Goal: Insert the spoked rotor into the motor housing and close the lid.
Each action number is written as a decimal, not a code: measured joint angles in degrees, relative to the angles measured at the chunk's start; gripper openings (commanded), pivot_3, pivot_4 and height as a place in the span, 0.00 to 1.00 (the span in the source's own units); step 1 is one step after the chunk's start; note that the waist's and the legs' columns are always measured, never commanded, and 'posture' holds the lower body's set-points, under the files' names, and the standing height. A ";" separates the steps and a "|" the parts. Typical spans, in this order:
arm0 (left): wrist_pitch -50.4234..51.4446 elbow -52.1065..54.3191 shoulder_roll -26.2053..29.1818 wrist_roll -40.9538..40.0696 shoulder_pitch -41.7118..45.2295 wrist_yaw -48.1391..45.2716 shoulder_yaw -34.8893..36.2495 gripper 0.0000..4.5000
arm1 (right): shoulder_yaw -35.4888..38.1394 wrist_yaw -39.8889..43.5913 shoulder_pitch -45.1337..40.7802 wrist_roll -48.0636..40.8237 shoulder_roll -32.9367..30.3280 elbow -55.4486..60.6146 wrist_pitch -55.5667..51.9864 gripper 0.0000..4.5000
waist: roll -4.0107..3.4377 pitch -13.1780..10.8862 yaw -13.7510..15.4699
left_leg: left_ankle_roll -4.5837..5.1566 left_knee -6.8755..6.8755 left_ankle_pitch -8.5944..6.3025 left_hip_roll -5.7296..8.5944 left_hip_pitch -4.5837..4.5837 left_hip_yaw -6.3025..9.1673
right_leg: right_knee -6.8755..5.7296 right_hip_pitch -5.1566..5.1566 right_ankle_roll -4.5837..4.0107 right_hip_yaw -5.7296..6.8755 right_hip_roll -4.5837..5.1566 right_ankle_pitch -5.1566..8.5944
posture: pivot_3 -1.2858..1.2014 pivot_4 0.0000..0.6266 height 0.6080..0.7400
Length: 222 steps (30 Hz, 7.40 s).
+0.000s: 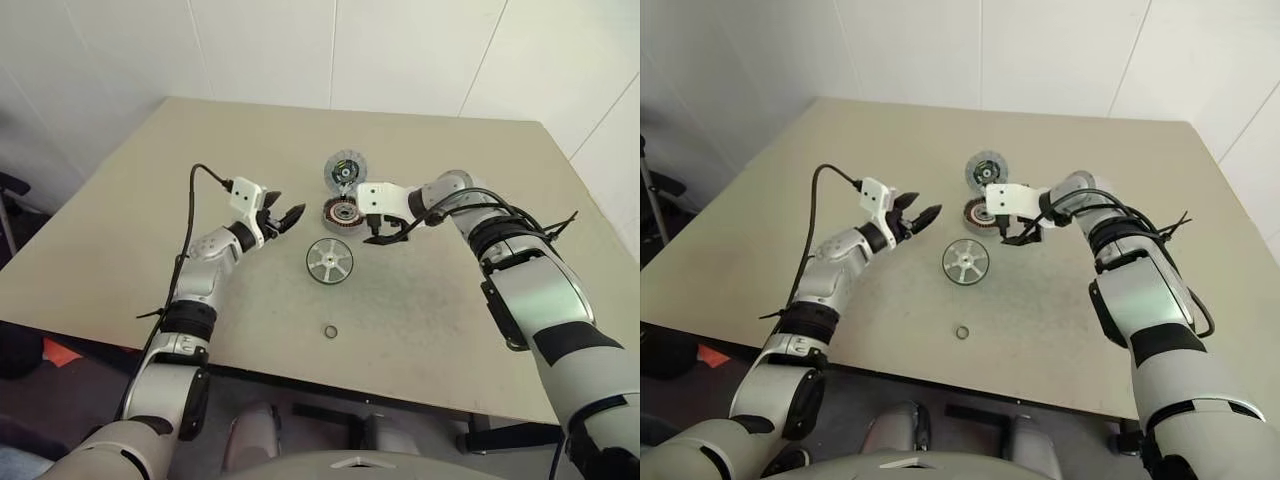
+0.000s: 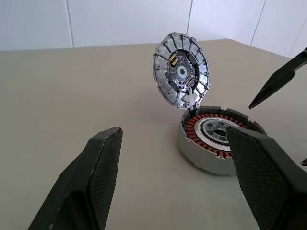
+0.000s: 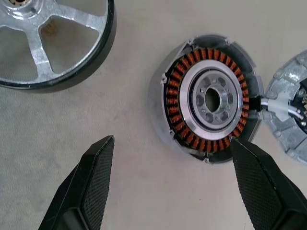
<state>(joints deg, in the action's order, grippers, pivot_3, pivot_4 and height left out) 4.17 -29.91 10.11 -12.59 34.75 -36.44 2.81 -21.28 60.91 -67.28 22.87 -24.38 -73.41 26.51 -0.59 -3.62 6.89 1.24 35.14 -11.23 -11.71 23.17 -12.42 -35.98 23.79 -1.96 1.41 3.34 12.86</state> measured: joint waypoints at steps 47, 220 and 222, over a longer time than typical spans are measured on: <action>0.90 2.77 0.15 0.03 -1.84 0.72 -0.61 0.82 | -1.78 -11.00 -2.82 5.51 6.14 -4.61 -3.89 0.06 | -0.06 -0.12 -1.35 | -0.26 0.06 0.30 0.01 0.05 0.22 | -0.73 0.31 -0.29 0.03 -0.02 0.18 | 0.52 0.00 1.00; -2.41 0.03 3.92 -3.00 -1.10 4.44 6.12 0.82 | 32.24 -45.30 16.54 -24.84 -3.54 16.08 -25.94 0.03 | -0.03 -0.15 0.05 | -0.50 0.03 0.61 0.20 0.00 0.50 | -0.76 0.16 -0.26 0.17 -0.01 0.17 | 0.52 0.00 1.00; -3.21 -0.15 3.81 -2.65 -1.10 5.55 6.14 0.82 | 31.85 -47.11 16.54 -24.10 -3.53 14.74 -25.43 0.03 | -0.02 -0.15 0.06 | -0.49 0.03 0.60 0.20 0.01 0.50 | -0.76 0.16 -0.26 0.17 -0.01 0.17 | 0.52 0.00 1.00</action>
<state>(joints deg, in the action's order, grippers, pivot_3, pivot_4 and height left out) 0.96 -30.06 13.92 -15.24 33.65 -30.89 8.95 10.56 13.80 -50.74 -1.23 -27.91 -58.67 1.08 -0.62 -3.77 6.96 0.75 35.17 -10.63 -11.51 23.18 -11.92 -36.74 23.96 -2.21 1.58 3.33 13.02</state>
